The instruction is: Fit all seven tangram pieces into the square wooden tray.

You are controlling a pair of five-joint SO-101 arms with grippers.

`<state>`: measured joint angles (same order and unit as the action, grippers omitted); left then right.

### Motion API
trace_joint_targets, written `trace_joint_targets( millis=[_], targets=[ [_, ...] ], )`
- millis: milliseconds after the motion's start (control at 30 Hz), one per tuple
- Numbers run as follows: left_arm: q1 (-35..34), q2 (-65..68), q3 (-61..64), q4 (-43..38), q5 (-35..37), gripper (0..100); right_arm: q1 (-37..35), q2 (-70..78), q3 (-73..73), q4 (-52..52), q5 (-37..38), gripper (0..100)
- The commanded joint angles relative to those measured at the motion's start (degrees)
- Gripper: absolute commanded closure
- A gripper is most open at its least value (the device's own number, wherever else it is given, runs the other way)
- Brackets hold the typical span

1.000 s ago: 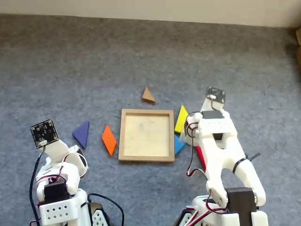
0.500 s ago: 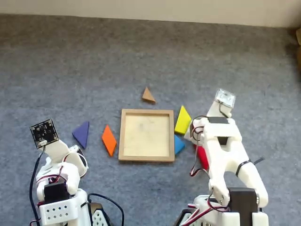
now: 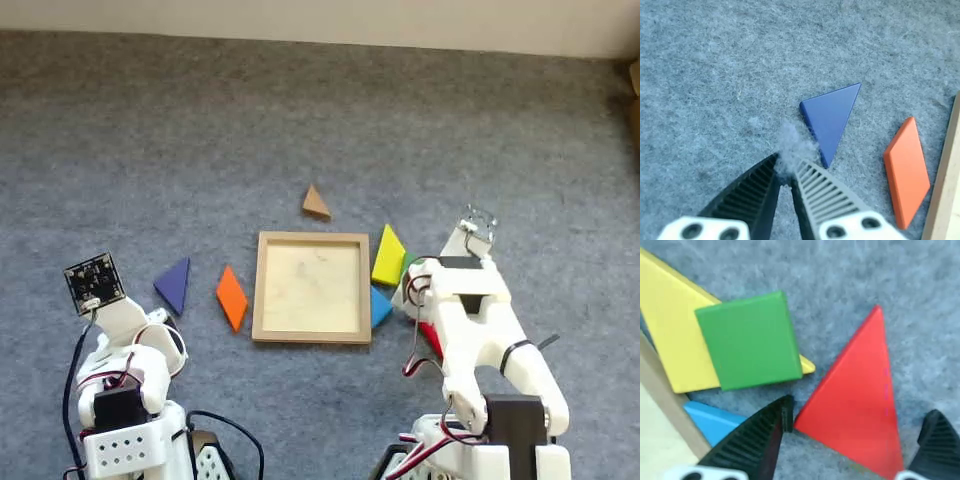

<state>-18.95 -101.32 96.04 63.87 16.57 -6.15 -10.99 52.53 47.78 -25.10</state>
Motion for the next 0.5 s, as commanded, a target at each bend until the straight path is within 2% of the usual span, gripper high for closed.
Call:
trace_joint_targets(
  millis=[0,467],
  targets=[
    [-0.7,-1.4,1.2,-0.4,0.4,99,-1.0,3.2,0.0,-0.5,-1.7,61.5],
    [-0.7,-1.4,1.2,-0.4,0.4,99,-1.2,3.9,0.0,-0.2,-1.6,61.5]
  ],
)
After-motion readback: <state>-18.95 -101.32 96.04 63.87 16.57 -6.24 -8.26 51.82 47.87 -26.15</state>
